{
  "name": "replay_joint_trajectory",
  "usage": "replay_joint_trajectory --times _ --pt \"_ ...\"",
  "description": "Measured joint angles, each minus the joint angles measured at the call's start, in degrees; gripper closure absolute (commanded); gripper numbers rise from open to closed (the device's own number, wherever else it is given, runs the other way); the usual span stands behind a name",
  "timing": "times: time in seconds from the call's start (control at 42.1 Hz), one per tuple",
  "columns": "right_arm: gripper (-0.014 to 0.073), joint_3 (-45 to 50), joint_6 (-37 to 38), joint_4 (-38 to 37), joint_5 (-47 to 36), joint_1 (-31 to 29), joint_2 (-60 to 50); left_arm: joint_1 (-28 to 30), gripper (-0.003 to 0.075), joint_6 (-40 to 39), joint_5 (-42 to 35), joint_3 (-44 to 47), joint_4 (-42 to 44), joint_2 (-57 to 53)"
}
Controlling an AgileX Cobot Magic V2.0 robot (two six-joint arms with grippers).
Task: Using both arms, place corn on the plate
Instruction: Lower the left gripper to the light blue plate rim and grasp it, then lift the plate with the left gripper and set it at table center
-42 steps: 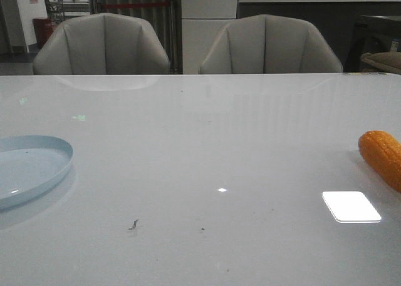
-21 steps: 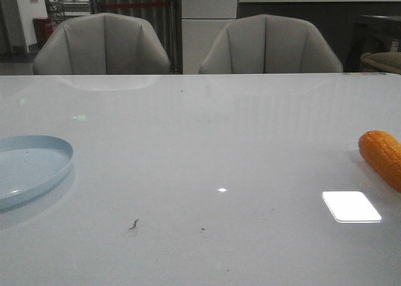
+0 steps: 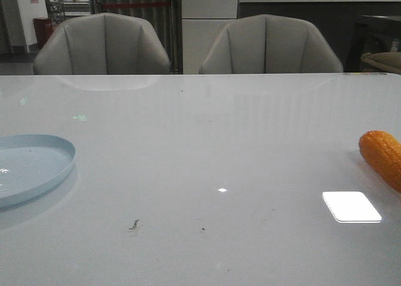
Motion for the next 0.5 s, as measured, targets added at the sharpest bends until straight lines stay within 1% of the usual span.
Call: replay_joint_trajectory --times 0.166,0.285,0.38,0.499 --pt "0.0139 0.00 0.00 0.00 0.00 0.00 0.00 0.00 0.0631 0.00 9.30 -10.33 -1.20 0.08" --pt "0.0139 0.00 0.00 0.00 0.00 0.00 0.00 0.00 0.0631 0.00 14.81 -18.33 -4.62 0.08" --pt "0.0139 0.00 0.00 0.00 0.00 0.00 0.00 -0.71 0.0631 0.00 17.08 -23.67 -7.75 0.08" --pt "0.0139 0.00 0.00 0.00 0.00 0.00 0.00 -3.69 0.0631 0.00 17.62 -28.48 -12.34 0.08"
